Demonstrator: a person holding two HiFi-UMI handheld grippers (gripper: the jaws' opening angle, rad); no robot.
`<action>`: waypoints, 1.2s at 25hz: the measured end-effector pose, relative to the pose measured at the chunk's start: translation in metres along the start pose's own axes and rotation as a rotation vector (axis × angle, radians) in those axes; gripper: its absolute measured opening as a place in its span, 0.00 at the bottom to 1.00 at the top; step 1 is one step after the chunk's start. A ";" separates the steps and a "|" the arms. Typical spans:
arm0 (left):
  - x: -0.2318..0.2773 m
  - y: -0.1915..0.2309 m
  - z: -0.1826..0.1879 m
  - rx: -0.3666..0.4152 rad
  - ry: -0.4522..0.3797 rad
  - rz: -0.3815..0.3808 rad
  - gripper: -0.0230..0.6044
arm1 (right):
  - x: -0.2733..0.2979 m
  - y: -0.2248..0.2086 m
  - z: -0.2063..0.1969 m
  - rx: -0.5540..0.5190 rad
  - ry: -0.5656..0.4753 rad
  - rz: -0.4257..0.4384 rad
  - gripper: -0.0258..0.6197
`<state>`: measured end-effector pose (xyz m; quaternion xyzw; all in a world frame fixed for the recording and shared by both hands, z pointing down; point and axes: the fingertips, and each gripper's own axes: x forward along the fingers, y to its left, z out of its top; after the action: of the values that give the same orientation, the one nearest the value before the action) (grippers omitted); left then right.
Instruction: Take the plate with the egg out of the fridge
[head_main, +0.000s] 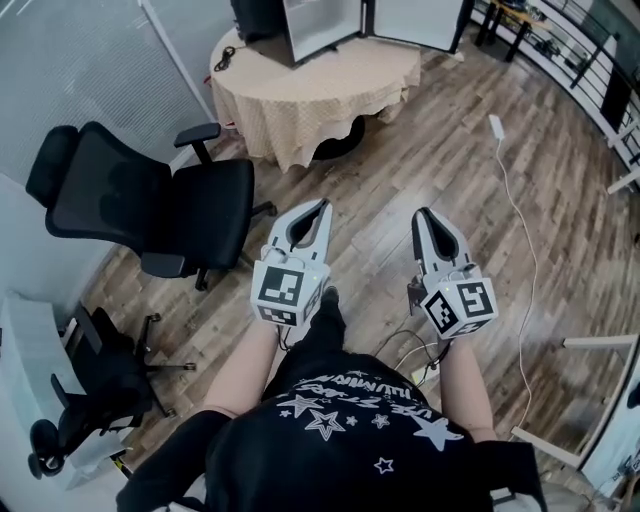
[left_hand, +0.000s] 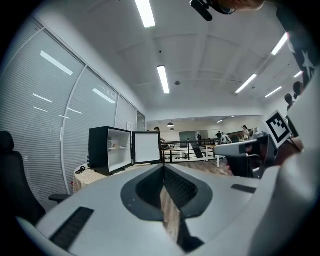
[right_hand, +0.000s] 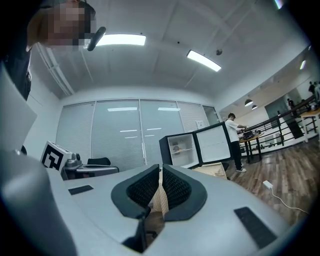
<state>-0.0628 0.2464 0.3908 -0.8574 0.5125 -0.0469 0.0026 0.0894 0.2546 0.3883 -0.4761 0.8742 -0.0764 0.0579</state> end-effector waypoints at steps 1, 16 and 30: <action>0.009 0.008 -0.002 -0.006 0.004 -0.002 0.05 | 0.011 -0.004 0.000 0.002 0.003 -0.005 0.09; 0.121 0.133 0.010 -0.002 -0.043 0.004 0.05 | 0.174 -0.037 0.013 -0.014 0.016 -0.039 0.09; 0.183 0.154 0.000 -0.077 -0.021 -0.103 0.05 | 0.201 -0.089 0.010 0.027 0.031 -0.163 0.09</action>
<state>-0.1121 0.0123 0.3968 -0.8826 0.4690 -0.0180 -0.0274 0.0562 0.0372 0.3900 -0.5435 0.8322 -0.1002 0.0442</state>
